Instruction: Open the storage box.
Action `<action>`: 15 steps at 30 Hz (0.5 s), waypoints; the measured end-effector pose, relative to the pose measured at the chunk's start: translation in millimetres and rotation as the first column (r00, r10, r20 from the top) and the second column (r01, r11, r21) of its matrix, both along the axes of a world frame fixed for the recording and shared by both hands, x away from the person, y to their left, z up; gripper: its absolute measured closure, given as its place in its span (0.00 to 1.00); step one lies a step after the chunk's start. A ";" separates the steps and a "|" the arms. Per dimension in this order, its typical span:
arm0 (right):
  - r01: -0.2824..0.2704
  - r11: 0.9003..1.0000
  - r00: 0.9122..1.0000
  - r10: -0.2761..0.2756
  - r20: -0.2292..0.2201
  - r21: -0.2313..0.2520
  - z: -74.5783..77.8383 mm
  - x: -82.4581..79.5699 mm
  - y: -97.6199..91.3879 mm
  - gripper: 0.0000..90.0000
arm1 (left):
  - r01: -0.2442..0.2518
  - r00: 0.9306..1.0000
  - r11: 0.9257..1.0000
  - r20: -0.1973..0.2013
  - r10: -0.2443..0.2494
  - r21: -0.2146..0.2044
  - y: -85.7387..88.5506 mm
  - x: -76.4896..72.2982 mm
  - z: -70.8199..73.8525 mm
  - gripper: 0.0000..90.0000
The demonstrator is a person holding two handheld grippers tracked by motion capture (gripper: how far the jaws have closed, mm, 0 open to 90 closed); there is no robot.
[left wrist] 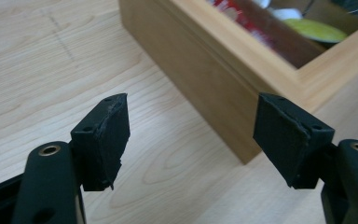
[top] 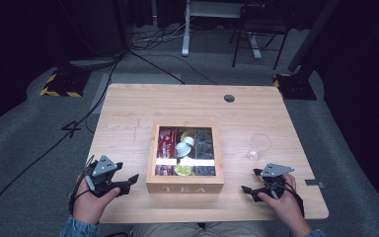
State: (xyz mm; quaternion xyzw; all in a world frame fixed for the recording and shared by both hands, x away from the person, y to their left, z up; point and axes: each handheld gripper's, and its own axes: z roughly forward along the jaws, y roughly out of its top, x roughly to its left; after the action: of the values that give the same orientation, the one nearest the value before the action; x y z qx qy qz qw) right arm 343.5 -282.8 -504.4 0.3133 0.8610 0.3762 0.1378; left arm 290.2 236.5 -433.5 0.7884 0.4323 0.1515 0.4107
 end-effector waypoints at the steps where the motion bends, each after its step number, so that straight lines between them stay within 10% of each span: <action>1: 0.000 1.000 1.000 0.000 0.000 0.001 -0.1 0.0 0.0 0.16 | 0.010 1.000 1.000 0.004 -0.010 -0.006 -1.8 -1.8 1.7 0.31; 15: 0.002 1.000 1.000 -0.002 0.000 0.001 0.0 0.1 0.3 0.16 | 0.152 0.988 0.988 0.034 -0.151 -0.016 -27.8 -15.7 -10.4 0.27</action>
State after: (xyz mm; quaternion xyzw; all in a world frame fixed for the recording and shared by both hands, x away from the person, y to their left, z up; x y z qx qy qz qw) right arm 343.6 -282.5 -504.4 0.3143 0.8605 0.3764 0.1381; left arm 274.5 208.7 -443.9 0.8126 0.3656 0.1289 0.4353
